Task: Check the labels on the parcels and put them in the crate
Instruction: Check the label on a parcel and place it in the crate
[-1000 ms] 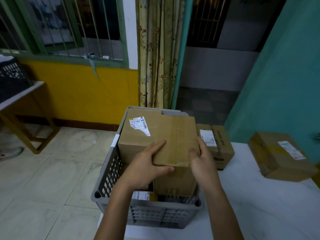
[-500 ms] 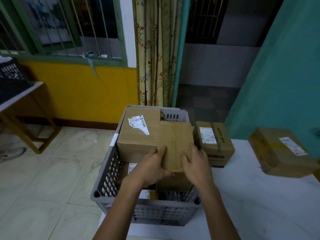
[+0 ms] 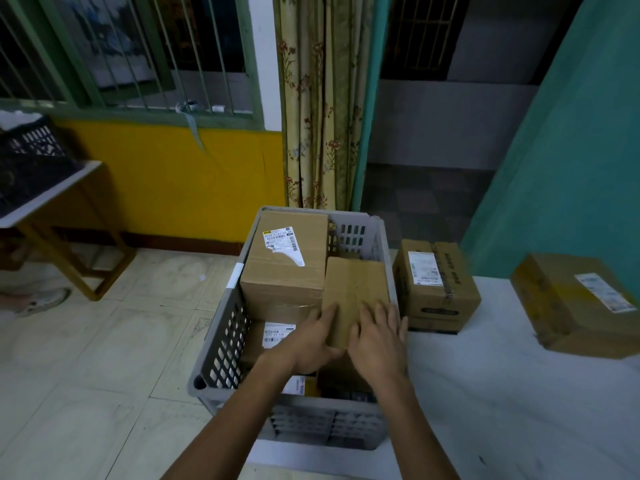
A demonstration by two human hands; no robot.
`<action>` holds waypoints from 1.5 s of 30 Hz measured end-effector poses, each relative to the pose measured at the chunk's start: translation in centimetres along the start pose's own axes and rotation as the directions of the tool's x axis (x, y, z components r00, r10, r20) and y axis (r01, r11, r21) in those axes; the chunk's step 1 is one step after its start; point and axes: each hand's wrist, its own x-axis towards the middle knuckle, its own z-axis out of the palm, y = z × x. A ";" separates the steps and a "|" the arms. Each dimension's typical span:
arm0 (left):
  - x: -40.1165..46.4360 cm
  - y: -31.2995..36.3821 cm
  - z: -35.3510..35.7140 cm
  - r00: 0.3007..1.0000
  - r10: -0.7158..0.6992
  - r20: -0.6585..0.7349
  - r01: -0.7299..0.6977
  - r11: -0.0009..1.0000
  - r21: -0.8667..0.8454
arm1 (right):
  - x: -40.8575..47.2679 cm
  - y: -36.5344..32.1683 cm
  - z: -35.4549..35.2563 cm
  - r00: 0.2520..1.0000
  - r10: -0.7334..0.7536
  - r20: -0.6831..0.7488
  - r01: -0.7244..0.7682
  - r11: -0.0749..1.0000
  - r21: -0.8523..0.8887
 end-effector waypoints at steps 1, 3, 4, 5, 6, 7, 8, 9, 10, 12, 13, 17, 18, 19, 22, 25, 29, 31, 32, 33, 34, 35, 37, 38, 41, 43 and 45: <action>0.1 -0.3 0.5 1.000 -0.001 0.004 0.001 1.000 0.020 | 0.0 -0.3 0.2 1.000 -0.011 0.005 0.011 1.000 -0.020; 0.5 -0.9 1.6 1.000 0.001 -0.004 -0.001 0.999 0.049 | 0.0 -0.7 0.6 0.999 -0.040 0.010 0.040 0.998 -0.043; 0.7 -1.0 1.7 1.000 0.006 -0.006 -0.006 0.999 0.052 | 0.0 -0.9 0.8 0.999 -0.050 0.012 0.051 0.998 -0.041; 1.0 -1.0 1.6 1.000 0.012 -0.001 -0.012 0.998 0.057 | 0.1 -1.0 0.9 0.998 -0.052 0.021 0.052 0.998 -0.028; 1.2 -1.1 1.4 1.000 0.016 0.005 -0.017 0.998 0.057 | 0.1 -1.1 1.2 0.998 -0.050 0.043 0.050 0.999 -0.008; 1.4 -1.2 1.2 1.000 0.016 0.006 -0.016 0.999 0.046 | 0.2 -1.1 1.4 0.997 -0.051 0.065 0.050 0.999 0.009; 1.7 -1.4 1.0 1.000 0.019 0.003 -0.020 0.999 0.038 | 0.4 -1.2 1.6 0.996 -0.051 0.074 0.049 0.999 0.022; 1.9 -1.6 1.1 1.000 0.021 0.007 -0.021 0.999 0.028 | 0.4 -1.1 1.7 0.995 -0.046 0.084 0.044 0.999 0.021; 2.1 -1.7 1.2 1.000 0.027 0.012 -0.028 0.999 0.028 | 0.6 -1.0 1.8 0.995 -0.043 0.092 0.041 0.999 0.020; 2.5 -2.0 1.8 0.999 0.031 0.024 -0.032 0.999 0.028 | 0.9 -0.9 2.1 0.994 -0.040 0.106 0.038 0.999 0.023; 2.6 -2.2 2.1 0.999 0.026 0.025 -0.027 0.999 0.035 | 0.9 -0.8 2.2 0.993 -0.042 0.107 0.039 0.999 0.023; 3.2 -2.4 2.9 0.998 0.047 -0.045 -0.041 0.991 0.126 | 1.0 -0.7 2.3 0.993 -0.052 0.102 0.048 0.998 0.037; 3.5 -2.5 2.9 0.995 0.066 -0.070 -0.053 0.985 0.163 | 1.2 -0.7 2.1 0.993 -0.054 0.102 0.050 0.998 0.041; 3.7 -2.6 3.1 0.993 0.072 -0.090 -0.054 0.981 0.188 | 1.2 -0.7 2.0 0.992 -0.060 0.109 0.055 0.997 0.045; 4.2 -2.9 3.4 0.982 0.111 -0.153 -0.081 0.978 0.194 | 1.3 -0.5 1.6 0.991 -0.080 0.111 0.076 0.996 0.048; 4.6 -2.8 3.4 0.958 0.146 -0.248 -0.119 0.985 0.124 | 1.9 -0.5 1.4 0.990 -0.106 0.094 0.100 0.993 0.062; 4.7 -2.4 3.8 0.969 0.118 -0.218 -0.074 0.977 0.200 | 2.2 0.0 1.8 0.982 -0.123 0.141 0.123 0.992 0.004; 4.6 -2.5 3.6 0.976 0.081 -0.203 -0.012 0.948 0.317 | 2.2 0.1 2.0 0.975 -0.130 0.183 0.133 0.991 -0.005; 4.5 -2.5 3.3 0.977 0.083 -0.195 -0.005 0.929 0.370 | 2.2 0.2 2.1 0.970 -0.132 0.206 0.135 0.991 -0.001; 4.5 -2.6 3.0 0.980 0.093 -0.177 -0.015 0.918 0.397 | 2.4 0.4 1.9 0.965 -0.133 0.227 0.135 0.991 0.005; 4.5 -2.7 2.8 0.982 0.094 -0.162 -0.026 0.925 0.379 | 2.5 0.6 1.6 0.960 -0.135 0.245 0.136 0.991 0.014; 4.3 -2.9 2.7 0.984 0.084 -0.156 -0.028 0.944 0.329 | 2.6 0.6 1.5 0.956 -0.140 0.256 0.139 0.990 0.025; 3.8 -3.0 2.6 0.988 0.048 -0.147 -0.012 0.973 0.233 | 2.6 1.0 1.6 0.953 -0.152 0.262 0.153 0.988 0.017; 3.7 -3.1 2.6 0.989 0.036 -0.145 -0.003 0.975 0.222 | 2.4 1.1 1.7 0.953 -0.160 0.257 0.166 0.986 -0.002; 3.8 -2.7 2.7 0.988 0.040 -0.151 0.001 0.965 0.262 | 2.4 1.3 2.0 0.955 -0.192 0.228 0.207 0.977 -0.045; 4.0 -2.6 2.4 0.982 0.056 -0.180 -0.004 0.961 0.277 | 2.4 1.1 1.7 0.963 -0.200 0.182 0.213 0.975 -0.055; 4.1 -2.6 2.1 0.973 0.088 -0.212 -0.020 0.953 0.303 | 2.4 0.7 1.3 0.976 -0.206 0.068 0.210 0.975 -0.068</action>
